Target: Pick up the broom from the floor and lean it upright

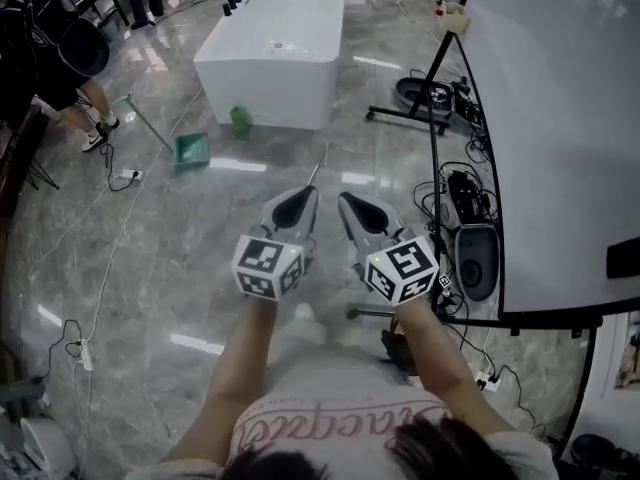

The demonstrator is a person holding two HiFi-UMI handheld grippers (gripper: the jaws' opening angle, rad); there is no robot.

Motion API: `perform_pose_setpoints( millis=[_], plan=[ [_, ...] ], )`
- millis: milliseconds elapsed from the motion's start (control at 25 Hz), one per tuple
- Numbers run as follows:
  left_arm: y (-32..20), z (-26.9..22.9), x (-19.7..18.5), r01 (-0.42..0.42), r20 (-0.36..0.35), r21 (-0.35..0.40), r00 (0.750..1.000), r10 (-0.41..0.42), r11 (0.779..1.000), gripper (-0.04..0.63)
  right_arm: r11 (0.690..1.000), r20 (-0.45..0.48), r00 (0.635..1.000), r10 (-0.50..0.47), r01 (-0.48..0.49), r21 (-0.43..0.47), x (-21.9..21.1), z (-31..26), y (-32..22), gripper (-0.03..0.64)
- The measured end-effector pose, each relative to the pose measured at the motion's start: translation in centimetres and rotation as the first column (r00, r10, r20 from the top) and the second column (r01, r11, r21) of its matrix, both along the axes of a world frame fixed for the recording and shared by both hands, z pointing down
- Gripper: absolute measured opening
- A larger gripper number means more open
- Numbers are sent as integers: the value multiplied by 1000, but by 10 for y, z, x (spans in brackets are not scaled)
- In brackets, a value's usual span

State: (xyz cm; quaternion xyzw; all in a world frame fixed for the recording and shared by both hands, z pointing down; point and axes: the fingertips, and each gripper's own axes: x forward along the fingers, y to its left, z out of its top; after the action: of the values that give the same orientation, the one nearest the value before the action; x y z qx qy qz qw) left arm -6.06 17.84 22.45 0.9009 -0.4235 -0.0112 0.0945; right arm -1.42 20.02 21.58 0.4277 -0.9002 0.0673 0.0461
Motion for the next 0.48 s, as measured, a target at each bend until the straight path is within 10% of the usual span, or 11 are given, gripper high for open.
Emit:
perform_pose_setpoints(
  millis=[480],
  plan=[
    [-72, 13, 3, -44, 7, -40, 999, 45, 998, 0, 1000, -60, 998, 1, -3, -28, -3, 13, -75, 2]
  ],
)
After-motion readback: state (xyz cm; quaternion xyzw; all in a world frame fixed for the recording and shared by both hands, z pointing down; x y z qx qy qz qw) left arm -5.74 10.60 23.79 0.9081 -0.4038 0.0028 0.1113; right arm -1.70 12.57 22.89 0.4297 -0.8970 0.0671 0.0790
